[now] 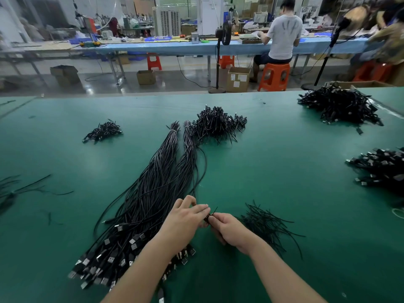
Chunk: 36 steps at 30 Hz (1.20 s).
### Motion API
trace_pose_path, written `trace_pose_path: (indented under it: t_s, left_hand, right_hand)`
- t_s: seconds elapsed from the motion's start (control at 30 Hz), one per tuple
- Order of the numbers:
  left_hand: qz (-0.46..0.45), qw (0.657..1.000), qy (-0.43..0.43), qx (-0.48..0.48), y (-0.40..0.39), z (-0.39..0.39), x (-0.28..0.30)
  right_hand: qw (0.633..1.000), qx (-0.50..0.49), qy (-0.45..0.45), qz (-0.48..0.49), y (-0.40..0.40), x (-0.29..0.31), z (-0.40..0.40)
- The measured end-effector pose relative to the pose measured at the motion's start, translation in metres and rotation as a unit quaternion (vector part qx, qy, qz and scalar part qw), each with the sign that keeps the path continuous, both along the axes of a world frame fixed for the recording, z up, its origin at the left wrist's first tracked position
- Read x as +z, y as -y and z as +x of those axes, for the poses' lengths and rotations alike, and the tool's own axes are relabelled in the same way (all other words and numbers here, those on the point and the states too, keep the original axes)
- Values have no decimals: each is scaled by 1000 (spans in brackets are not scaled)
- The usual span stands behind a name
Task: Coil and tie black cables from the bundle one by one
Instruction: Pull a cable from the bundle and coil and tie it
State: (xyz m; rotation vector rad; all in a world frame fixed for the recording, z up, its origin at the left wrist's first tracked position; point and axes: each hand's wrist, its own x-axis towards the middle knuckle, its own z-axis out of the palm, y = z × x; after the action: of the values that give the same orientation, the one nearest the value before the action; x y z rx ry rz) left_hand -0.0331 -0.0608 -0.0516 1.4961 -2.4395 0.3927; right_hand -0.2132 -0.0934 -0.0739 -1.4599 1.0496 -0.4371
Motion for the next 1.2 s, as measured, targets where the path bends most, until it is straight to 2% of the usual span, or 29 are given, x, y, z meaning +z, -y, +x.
trace_pose_path:
  t_s: [0.1,0.2,0.27,0.43,0.53,0.6,0.73,0.83,0.97,1.07,1.2]
  left_hand:
    - [28,999,14,4,1,0,5]
    - [112,993,20,20,4,-1,5]
    - [151,988,-6,37,4,-1,2]
    - [151,987,-45,39,4,-2,1]
    - [105,992,-57,32,0,-6,0]
    - [97,988,-109,58,-2,-9,-4]
    - [151,951,-226,148,-2,-11,-9]
    - [199,930,-235,203,4,-10,-6]
    - [252,923,-205,209,13,-8,2]
    - [300,905,-202,225,16,-6,7]
    - [332,889,-205,240,13,-4,13]
  right_hand:
    - [1000,20,-7,3,1,-1,-1]
    - [999,30,-18,0,3,-1,-1]
    - [999,32,-23,-3,4,-1,-1]
    - [1000,28,-11,-4,3,-1,-1]
    - [1000,20,-2,-4,-1,0,1]
    - [1000,7,3,2,-3,0,2]
    - [1000,25,-6,11,-4,2,2]
    - [991,42,-101,-74,-6,-3,5]
    - [957,3,-169,-236,-16,-19,10]
    - [930,-39,-174,-322,-23,-32,13]
    - [914,-43,-153,-373,-27,-36,14]
